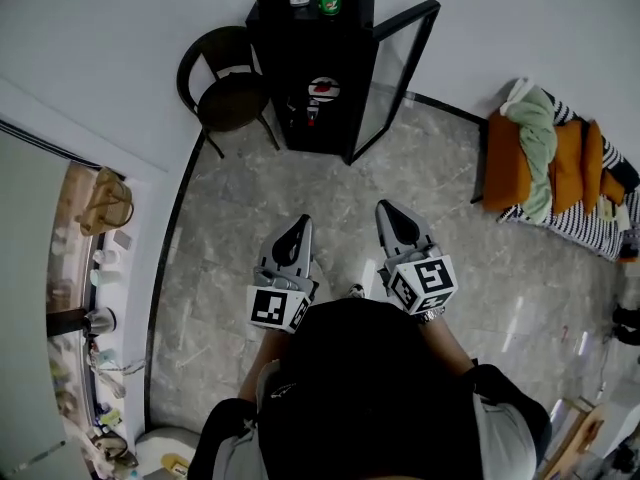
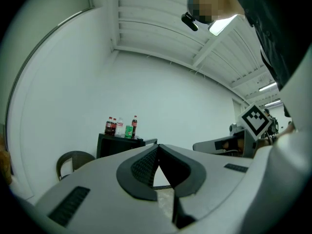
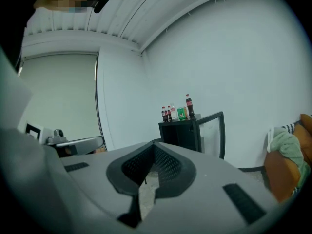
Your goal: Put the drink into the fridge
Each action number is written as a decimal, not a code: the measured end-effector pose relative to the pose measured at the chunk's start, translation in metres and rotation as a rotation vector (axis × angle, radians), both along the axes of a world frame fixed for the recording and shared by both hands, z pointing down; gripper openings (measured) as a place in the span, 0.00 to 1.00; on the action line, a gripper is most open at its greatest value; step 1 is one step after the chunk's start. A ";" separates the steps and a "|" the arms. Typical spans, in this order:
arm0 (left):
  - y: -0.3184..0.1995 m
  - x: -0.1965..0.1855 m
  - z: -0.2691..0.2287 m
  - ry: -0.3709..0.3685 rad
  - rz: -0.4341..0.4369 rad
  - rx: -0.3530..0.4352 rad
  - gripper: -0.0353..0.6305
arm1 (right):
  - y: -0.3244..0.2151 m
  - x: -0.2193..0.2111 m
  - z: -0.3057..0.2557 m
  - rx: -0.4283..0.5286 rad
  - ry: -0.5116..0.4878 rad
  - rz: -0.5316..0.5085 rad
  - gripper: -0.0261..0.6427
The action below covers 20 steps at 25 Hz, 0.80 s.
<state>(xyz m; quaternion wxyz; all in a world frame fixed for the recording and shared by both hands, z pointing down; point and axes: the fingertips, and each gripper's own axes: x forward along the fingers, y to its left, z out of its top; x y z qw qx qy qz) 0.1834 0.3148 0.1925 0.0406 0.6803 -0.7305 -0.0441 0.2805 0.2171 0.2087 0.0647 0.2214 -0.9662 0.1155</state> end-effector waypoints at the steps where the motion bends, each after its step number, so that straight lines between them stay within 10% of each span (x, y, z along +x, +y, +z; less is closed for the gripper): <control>1: -0.009 -0.010 0.001 -0.001 0.012 -0.001 0.07 | -0.006 -0.009 -0.001 0.003 0.005 0.007 0.06; 20: -0.159 -0.190 -0.019 -0.045 0.233 0.043 0.07 | -0.115 -0.167 0.001 -0.008 0.032 0.215 0.06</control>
